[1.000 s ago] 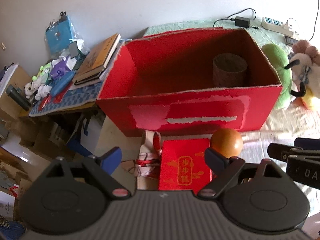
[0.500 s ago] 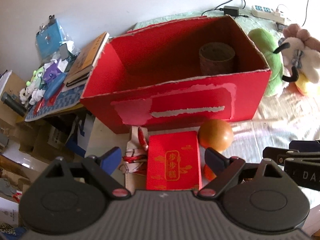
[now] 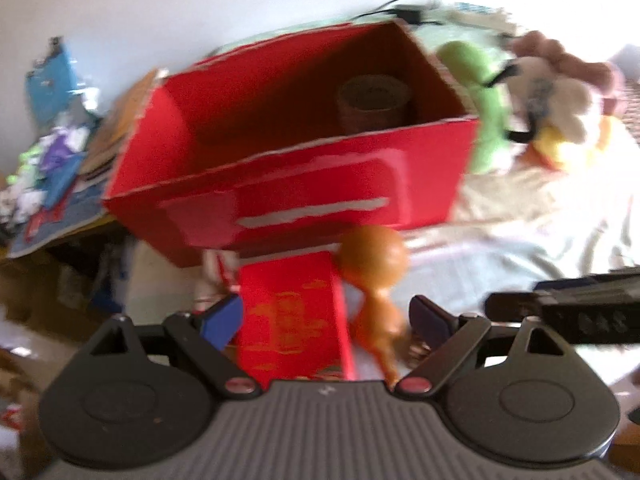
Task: Organize objects
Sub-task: 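Close the right gripper on the pine cone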
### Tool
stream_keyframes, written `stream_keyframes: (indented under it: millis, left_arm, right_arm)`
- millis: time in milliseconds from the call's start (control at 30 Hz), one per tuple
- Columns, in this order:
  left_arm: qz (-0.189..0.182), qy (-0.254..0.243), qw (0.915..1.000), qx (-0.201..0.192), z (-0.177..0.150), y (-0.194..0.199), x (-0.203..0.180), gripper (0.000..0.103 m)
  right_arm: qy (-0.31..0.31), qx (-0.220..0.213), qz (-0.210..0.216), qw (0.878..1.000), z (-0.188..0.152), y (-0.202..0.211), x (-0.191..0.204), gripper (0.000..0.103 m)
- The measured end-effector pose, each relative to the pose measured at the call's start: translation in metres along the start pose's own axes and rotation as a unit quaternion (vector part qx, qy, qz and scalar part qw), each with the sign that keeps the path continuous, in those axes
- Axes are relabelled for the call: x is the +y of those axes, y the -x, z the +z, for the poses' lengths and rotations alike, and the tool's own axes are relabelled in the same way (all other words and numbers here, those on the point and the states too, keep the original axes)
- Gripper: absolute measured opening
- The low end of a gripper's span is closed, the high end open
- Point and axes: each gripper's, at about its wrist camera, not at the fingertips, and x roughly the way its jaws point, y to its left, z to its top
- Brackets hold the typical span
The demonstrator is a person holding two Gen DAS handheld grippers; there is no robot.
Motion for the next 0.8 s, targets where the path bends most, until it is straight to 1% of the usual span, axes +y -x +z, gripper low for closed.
stream_keyframes:
  millis: [133, 200, 300, 333, 367, 400, 467, 533, 600, 667, 800]
  left_arm:
    - [-0.072, -0.017, 0.9971, -0.018, -0.011, 0.008, -0.004, 0.092]
    - [-0.102, -0.027, 0.9942, -0.022, -0.014, 0.009, -0.008, 0.094]
    - [-0.146, -0.048, 0.9876, -0.029, -0.018, 0.011, -0.016, 0.097]
    - [-0.165, -0.053, 0.9844, -0.028, -0.02, 0.01, -0.019, 0.101]
    - [-0.18, -0.053, 0.9819, -0.026, -0.021, 0.008, -0.018, 0.102]
    - [-0.198, -0.05, 0.9786, -0.021, -0.022, 0.005, -0.019, 0.102]
    - [-0.22, -0.04, 0.9746, -0.009, -0.021, -0.002, -0.02, 0.102]
    - [-0.238, -0.03, 0.9708, -0.004, -0.022, -0.006, -0.022, 0.102]
    - [-0.248, -0.017, 0.9687, -0.001, -0.021, -0.011, -0.023, 0.102]
    - [-0.247, -0.009, 0.9689, -0.005, -0.021, -0.016, -0.022, 0.102]
    - [-0.25, -0.003, 0.9681, 0.003, -0.018, -0.027, -0.022, 0.101]
  right_arm:
    - [-0.027, 0.014, 0.023, 0.999, -0.001, 0.0, -0.013, 0.056]
    - [-0.041, 0.022, 0.036, 0.998, -0.001, -0.001, -0.018, 0.056]
    - [-0.06, 0.034, 0.059, 0.996, -0.001, -0.003, -0.026, 0.056]
    - [-0.066, 0.037, 0.067, 0.995, -0.001, -0.005, -0.028, 0.056]
    - [-0.072, 0.041, 0.074, 0.994, 0.0, -0.006, -0.03, 0.056]
    - [-0.076, 0.044, 0.08, 0.993, 0.0, -0.007, -0.031, 0.056]
    - [-0.083, 0.052, 0.092, 0.991, 0.001, -0.01, -0.033, 0.056]
    - [-0.088, 0.059, 0.103, 0.989, 0.0, -0.014, -0.033, 0.056]
    - [-0.088, 0.064, 0.11, 0.988, 0.0, -0.017, -0.033, 0.056]
    - [-0.089, 0.068, 0.114, 0.987, 0.001, -0.02, -0.033, 0.056]
    - [-0.096, 0.078, 0.125, 0.984, 0.003, -0.027, -0.035, 0.056]
